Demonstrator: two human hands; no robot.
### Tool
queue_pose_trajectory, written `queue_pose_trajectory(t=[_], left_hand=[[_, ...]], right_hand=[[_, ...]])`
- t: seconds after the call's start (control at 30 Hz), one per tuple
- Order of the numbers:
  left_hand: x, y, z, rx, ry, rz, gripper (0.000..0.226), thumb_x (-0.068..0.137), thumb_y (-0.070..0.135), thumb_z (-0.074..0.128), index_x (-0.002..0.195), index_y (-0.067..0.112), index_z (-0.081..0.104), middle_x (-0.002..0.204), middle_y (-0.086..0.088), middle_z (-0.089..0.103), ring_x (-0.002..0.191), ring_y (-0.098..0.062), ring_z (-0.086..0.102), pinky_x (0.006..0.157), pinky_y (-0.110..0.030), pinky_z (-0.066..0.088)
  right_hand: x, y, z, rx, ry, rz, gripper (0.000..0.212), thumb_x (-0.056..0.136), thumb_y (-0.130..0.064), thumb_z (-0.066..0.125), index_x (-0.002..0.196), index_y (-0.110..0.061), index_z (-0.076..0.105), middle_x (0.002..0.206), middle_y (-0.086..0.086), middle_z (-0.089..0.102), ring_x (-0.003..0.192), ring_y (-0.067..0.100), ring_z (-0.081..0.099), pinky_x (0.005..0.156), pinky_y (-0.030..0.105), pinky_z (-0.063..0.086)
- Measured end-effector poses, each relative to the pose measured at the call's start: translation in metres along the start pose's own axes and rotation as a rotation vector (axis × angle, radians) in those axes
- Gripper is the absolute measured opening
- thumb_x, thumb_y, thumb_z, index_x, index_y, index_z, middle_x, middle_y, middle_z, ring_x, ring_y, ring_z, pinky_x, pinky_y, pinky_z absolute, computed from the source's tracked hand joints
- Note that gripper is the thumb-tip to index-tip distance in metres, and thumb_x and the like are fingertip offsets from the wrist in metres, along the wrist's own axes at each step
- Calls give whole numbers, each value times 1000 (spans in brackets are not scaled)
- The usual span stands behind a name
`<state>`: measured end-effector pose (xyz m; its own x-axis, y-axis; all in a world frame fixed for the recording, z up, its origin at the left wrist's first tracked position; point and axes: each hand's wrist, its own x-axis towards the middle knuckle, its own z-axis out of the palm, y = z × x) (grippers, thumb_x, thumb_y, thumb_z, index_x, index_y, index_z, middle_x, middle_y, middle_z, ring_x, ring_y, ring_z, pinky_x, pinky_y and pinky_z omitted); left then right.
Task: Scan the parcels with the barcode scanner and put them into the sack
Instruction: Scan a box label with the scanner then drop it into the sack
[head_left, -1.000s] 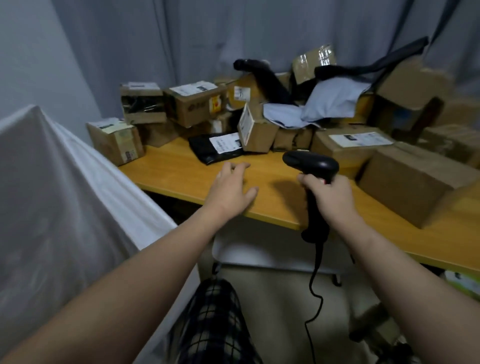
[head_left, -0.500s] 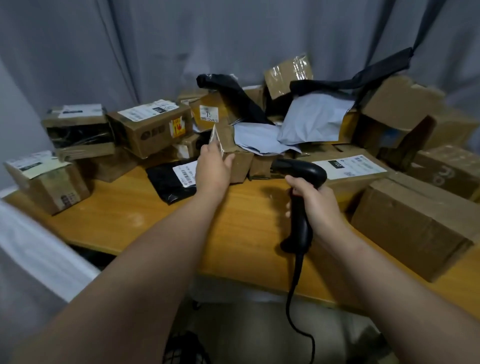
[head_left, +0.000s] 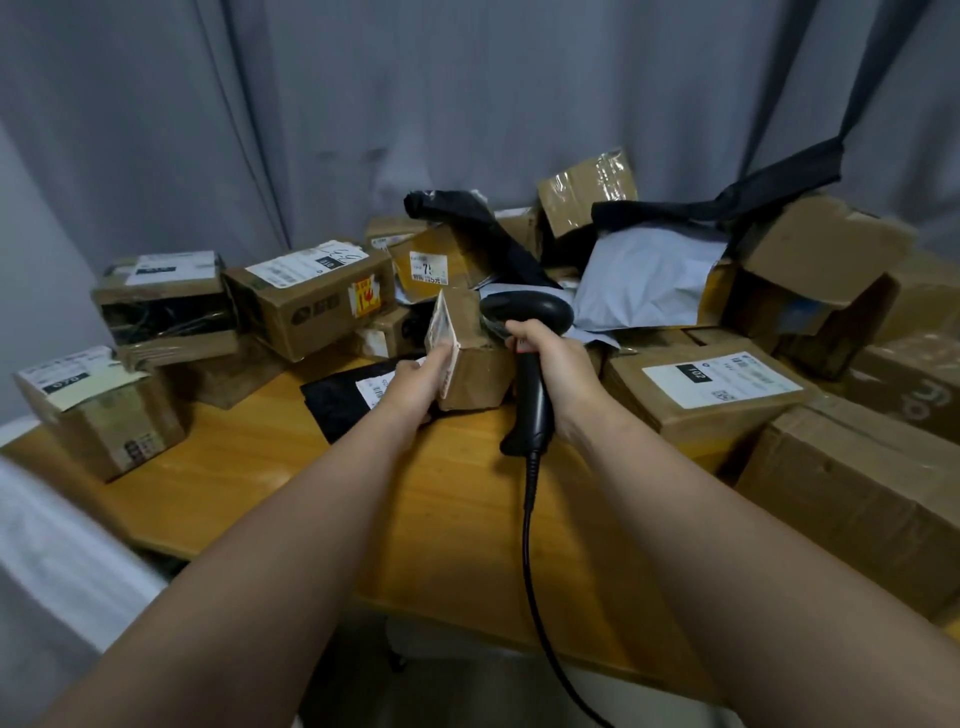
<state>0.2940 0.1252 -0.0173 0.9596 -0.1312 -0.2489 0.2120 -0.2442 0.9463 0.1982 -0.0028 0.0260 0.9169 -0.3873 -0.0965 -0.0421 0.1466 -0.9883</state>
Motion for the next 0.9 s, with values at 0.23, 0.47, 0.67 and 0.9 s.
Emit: queue_pose_trajectory(t=[0.23, 0.47, 0.67, 0.9], left_hand=[[-16, 6, 7, -315, -195, -119, 35, 86, 53, 60, 101, 22, 55, 100, -3, 60, 103, -20, 57, 104, -41, 43], [-55, -13, -11, -224, -106, -55, 61, 71, 60, 69, 118, 23, 54, 113, 5, 62, 108, -15, 56, 91, -35, 49], [-118, -36, -15, 97, 86, 256, 110, 58, 63, 74, 141, 12, 21, 135, -5, 41, 126, -21, 42, 104, -40, 42], [-174, -50, -19, -158, -114, 302, 35, 94, 29, 59, 108, 18, 29, 96, 4, 62, 76, -2, 64, 59, -15, 49]], right_hand=[[2, 3, 1, -37, 11, 51, 29, 84, -40, 67, 93, -13, 65, 90, 4, 64, 85, 19, 61, 72, 30, 47], [-26, 11, -14, 30, -39, 36, 36, 83, -34, 73, 110, -11, 65, 101, 4, 68, 98, 21, 65, 93, 39, 53], [-80, 28, -8, -16, -105, -66, 31, 80, -20, 78, 108, -11, 71, 99, 0, 75, 94, 12, 70, 82, 22, 52], [-130, 44, -29, 119, -61, -70, 34, 81, -1, 73, 114, -6, 66, 104, 8, 75, 92, 17, 72, 81, 31, 58]])
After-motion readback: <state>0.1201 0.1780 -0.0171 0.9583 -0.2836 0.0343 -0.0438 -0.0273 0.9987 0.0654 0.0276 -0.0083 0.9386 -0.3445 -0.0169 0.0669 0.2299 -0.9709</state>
